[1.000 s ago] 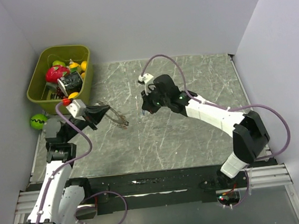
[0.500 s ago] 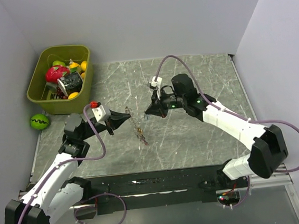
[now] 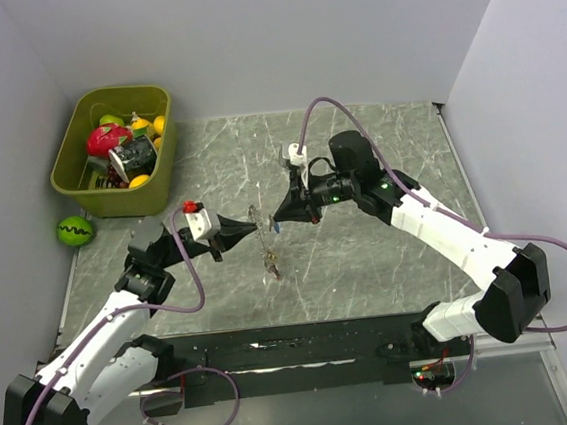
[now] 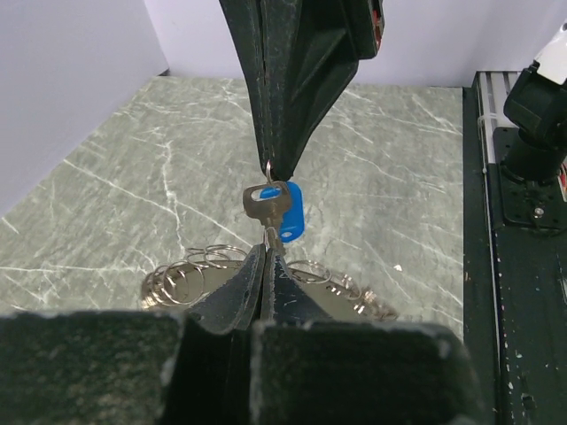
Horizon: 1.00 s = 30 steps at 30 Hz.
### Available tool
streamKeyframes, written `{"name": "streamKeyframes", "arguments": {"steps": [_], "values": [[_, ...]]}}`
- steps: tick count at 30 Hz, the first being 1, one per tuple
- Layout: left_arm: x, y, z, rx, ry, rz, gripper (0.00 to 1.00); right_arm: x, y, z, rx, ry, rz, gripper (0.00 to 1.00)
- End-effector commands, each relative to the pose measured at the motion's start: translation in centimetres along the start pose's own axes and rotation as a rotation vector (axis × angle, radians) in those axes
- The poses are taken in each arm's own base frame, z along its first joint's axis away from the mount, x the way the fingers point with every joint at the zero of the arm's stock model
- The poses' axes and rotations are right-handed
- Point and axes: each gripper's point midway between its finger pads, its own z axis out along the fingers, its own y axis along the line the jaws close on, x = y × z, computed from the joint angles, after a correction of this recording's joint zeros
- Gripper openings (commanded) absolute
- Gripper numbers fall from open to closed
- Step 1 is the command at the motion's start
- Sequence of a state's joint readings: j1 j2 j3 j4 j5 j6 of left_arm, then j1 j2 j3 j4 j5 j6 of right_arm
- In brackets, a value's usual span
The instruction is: Put the keys on the keyring
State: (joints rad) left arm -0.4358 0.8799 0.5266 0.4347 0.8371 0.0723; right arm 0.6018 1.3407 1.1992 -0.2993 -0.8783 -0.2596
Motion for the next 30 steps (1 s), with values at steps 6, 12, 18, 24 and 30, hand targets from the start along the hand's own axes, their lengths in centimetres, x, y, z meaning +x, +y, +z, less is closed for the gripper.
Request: {"name": "streamKeyframes", "arguments": {"steps": [6,12,18,24,30], "values": [[-4.1,1.1,1.2,-0.025,-0.09,0.104,0.01,-2.9,2.6,-0.5,-0.059,-0.02,-0.09,0.0],[-4.2,1.2,1.7,-0.017,-0.09,0.103,0.01,-3.1,3.0,-0.1,-0.064,-0.015,-0.105,0.0],[-4.5,1.2,2.1,-0.021,-0.088,0.112,0.01,-2.4,2.6,0.9,-0.031,0.041,-0.103,0.0],[-4.4,1.3,2.3,-0.024,-0.076,0.123,0.01,-1.9,1.9,1.5,-0.001,0.08,-0.099,0.0],[-4.2,0.8,2.5,-0.008,-0.065,0.129,0.01,-2.4,0.5,1.2,0.098,0.064,-0.101,0.0]]}}
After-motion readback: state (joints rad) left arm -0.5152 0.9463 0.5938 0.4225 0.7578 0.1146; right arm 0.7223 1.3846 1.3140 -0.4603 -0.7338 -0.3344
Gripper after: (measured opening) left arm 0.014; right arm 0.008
